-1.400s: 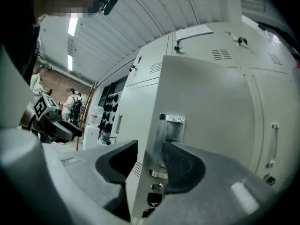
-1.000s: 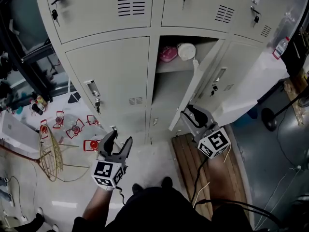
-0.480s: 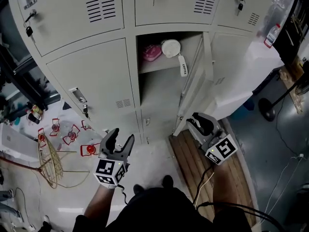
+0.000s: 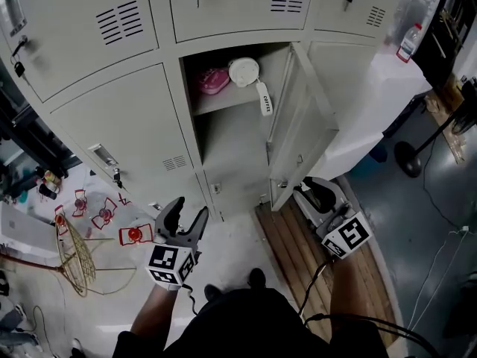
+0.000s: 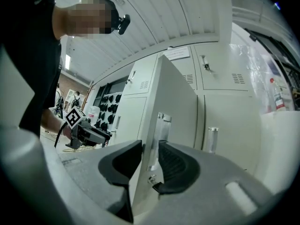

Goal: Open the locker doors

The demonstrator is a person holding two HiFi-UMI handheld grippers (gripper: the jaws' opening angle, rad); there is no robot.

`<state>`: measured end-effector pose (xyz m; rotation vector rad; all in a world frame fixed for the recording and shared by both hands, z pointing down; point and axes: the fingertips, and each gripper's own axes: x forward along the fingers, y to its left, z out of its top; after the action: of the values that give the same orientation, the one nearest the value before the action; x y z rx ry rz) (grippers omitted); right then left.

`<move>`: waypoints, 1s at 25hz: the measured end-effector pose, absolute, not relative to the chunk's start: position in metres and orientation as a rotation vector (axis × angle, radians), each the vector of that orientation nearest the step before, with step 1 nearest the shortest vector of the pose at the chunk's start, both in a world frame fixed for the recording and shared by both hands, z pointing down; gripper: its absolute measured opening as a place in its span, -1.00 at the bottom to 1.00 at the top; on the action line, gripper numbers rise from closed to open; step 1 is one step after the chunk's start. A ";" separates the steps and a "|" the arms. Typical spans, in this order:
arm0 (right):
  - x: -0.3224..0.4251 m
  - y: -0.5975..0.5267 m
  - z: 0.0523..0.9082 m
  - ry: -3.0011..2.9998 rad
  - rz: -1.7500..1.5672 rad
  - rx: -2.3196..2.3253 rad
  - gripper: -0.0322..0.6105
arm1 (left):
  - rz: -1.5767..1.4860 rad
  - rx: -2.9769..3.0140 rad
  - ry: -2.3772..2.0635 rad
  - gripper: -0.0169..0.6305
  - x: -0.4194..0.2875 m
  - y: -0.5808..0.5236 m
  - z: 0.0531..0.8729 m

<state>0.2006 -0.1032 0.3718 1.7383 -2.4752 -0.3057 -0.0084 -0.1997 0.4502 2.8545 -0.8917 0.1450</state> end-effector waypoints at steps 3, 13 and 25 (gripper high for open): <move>0.207 -0.100 0.372 -2.471 -0.302 1.740 -0.55 | 0.146 2.852 -0.894 -0.17 -0.003 -0.199 0.451; 0.238 -0.073 0.336 -2.579 -0.302 2.083 -0.89 | 0.134 2.823 -0.954 -0.17 -0.004 -0.200 0.452; 0.117 -0.086 0.328 -2.742 -0.439 1.631 -0.89 | 0.080 2.779 -1.117 -0.17 -0.025 -0.190 0.436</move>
<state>0.1173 -0.0864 0.3285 1.6309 -2.7425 -0.4386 -0.0247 -0.1898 0.4359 2.7794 -1.1174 0.0799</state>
